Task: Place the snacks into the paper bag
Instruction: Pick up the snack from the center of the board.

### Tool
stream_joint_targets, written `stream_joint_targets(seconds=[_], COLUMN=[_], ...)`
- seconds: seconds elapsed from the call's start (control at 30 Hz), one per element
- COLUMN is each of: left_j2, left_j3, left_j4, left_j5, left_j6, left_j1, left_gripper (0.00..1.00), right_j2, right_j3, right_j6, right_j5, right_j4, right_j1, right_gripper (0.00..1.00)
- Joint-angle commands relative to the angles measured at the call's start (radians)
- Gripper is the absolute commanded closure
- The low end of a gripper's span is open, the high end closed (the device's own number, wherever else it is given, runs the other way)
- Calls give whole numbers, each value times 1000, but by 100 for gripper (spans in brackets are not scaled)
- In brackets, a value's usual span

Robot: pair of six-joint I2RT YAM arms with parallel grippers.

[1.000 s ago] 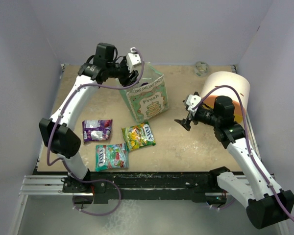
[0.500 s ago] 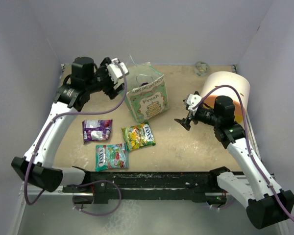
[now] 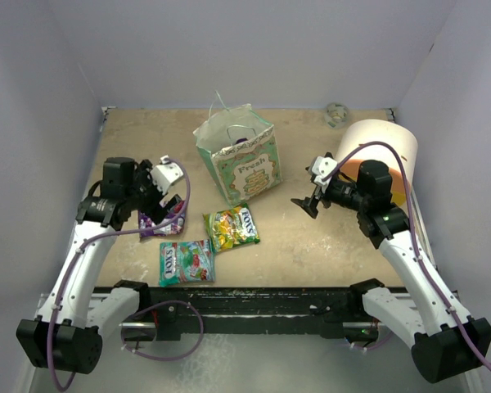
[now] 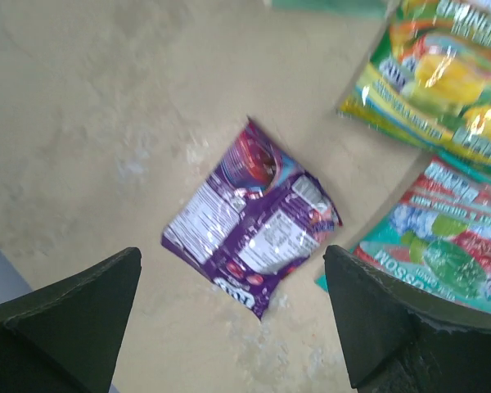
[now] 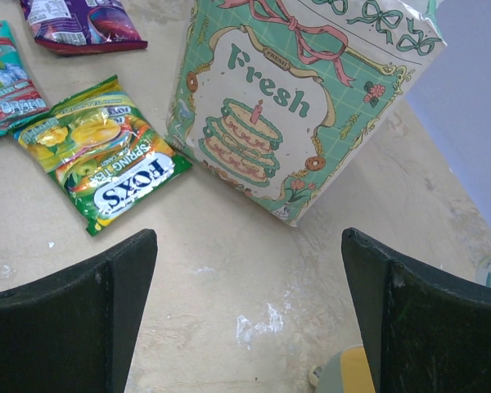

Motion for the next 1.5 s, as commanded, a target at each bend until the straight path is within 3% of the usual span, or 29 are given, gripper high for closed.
stream_joint_targets(seconds=[0.0,0.17,0.4,0.67,1.07,1.47], left_j2=[-5,29,62,164,221,273], left_j3=[-101,-187,-269,-285,-400,-464], left_j4=[20,69,132,200,322,476], left_j5=[-15,8,76,133,73,31], left_j6=[116,243,371,413,500,501], left_j1=[68,133,135,128,51,35], left_gripper=[4,3,1,2,3,20], right_j2=[5,-9,0,18,32,37], right_j3=[12,12,13,17,12,13], right_j6=[22,20,11,5,-1,1], right_j5=[-22,-13,-13,-21,-9,-7], right_j4=[42,40,36,23,26,27], right_j1=[-5,-5,-5,-5,-5,-5], right_gripper=[4,4,4,4,4,4])
